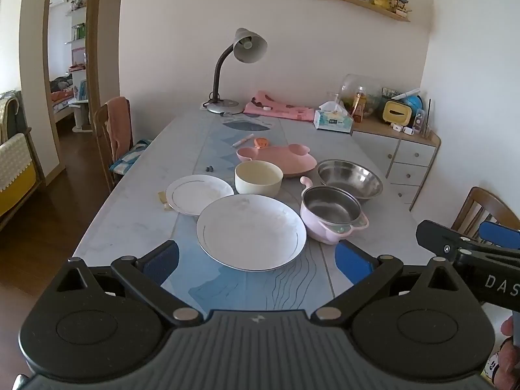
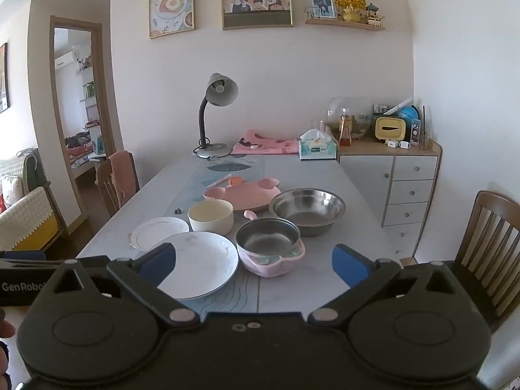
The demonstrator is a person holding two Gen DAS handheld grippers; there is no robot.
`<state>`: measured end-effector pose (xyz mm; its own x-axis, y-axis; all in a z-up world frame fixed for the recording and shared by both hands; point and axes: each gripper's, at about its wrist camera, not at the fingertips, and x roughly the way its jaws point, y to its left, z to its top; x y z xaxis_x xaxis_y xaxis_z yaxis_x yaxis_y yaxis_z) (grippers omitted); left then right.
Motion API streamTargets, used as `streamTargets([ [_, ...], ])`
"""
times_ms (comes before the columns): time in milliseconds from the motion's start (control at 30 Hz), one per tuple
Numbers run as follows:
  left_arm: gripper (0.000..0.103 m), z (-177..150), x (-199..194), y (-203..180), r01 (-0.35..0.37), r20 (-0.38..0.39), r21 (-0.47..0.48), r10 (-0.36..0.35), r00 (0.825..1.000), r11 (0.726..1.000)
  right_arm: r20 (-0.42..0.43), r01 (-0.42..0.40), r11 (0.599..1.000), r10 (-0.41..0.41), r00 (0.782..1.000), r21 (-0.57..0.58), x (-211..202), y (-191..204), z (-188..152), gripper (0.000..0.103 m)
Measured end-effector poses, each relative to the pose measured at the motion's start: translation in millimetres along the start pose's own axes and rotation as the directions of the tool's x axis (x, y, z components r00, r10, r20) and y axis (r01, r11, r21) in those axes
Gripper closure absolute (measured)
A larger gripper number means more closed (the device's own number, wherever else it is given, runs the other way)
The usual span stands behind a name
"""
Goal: Organize plates and bowls
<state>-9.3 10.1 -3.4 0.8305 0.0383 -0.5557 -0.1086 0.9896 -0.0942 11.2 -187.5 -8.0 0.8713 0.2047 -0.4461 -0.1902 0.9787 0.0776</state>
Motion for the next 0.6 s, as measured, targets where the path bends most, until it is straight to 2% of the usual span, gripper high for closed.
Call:
streamTargets([
  [600, 0.0, 5.7, -0.8, 1.0, 0.009, -0.003, 0.005, -0.009, 1.0, 1.0, 0.011, 0.019, 1.0, -0.019, 1.0, -0.003, -5.2, 3.0, 5.1, 0.0],
])
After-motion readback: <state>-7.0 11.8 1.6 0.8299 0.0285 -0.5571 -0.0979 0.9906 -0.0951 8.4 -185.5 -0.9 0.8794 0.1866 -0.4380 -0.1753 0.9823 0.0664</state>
